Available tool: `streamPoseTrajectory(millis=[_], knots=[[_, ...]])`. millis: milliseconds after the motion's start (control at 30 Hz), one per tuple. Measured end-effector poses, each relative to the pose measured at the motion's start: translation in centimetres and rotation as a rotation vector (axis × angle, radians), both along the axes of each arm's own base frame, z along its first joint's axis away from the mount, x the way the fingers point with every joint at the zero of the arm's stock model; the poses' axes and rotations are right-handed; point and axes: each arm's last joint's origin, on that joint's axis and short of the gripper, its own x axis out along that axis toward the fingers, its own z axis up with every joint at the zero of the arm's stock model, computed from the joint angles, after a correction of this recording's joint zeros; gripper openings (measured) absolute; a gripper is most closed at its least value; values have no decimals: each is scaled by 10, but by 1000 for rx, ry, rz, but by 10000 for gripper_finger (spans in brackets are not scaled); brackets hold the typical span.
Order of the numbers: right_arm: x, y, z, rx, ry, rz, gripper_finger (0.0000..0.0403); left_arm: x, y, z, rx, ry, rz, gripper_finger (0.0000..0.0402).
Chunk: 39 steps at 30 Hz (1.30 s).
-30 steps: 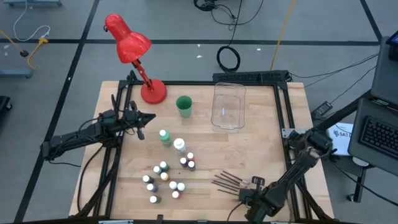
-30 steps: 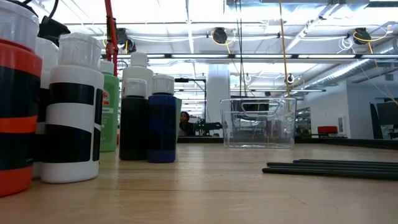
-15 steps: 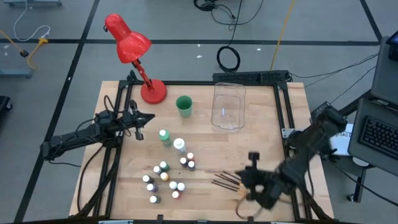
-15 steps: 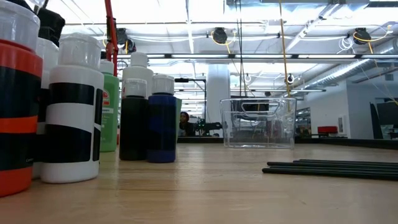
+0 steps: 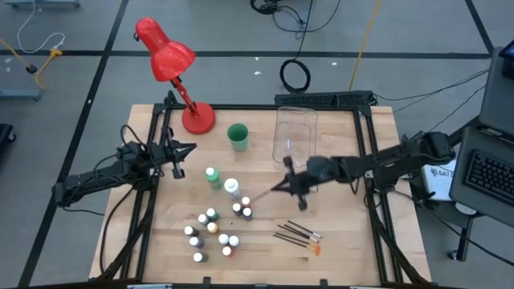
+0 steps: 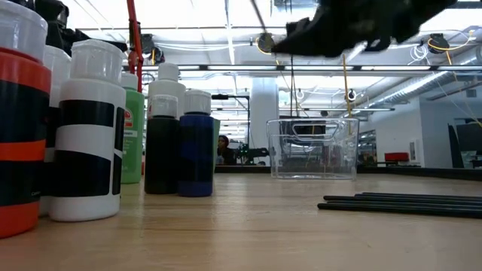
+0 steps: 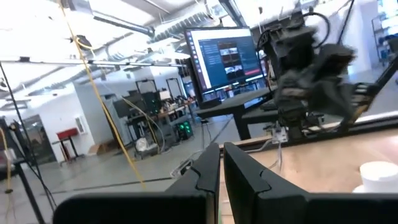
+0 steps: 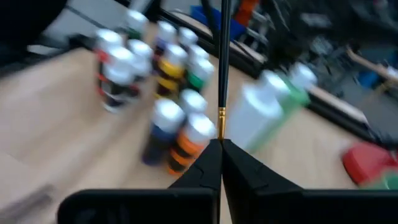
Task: Pick & Place Paint Supplies
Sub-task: Put the gold paintbrush into the green cup
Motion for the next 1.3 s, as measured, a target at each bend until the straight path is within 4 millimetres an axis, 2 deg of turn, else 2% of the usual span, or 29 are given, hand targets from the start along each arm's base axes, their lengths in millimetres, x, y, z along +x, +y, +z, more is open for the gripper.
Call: streamPoseTrajectory(millis=[67,167,700,1000,1133,1300], knots=[[-2,-15,-6,26,5,-19,0,0,0,0,38,10,12,26],[-4,-24,-10,43,-10,-2,0,1,0,-1,47,26,15,26],[-4,-17,-7,19,-52,32,0,7,3,-3,5,42,7,26],[-4,-17,-7,4,-60,37,0,7,4,-3,-81,20,32,26],[-4,-19,-7,-14,-63,37,0,7,6,-5,-126,27,111,26],[3,-25,-9,12,-109,77,0,12,8,-5,-144,25,82,26]])
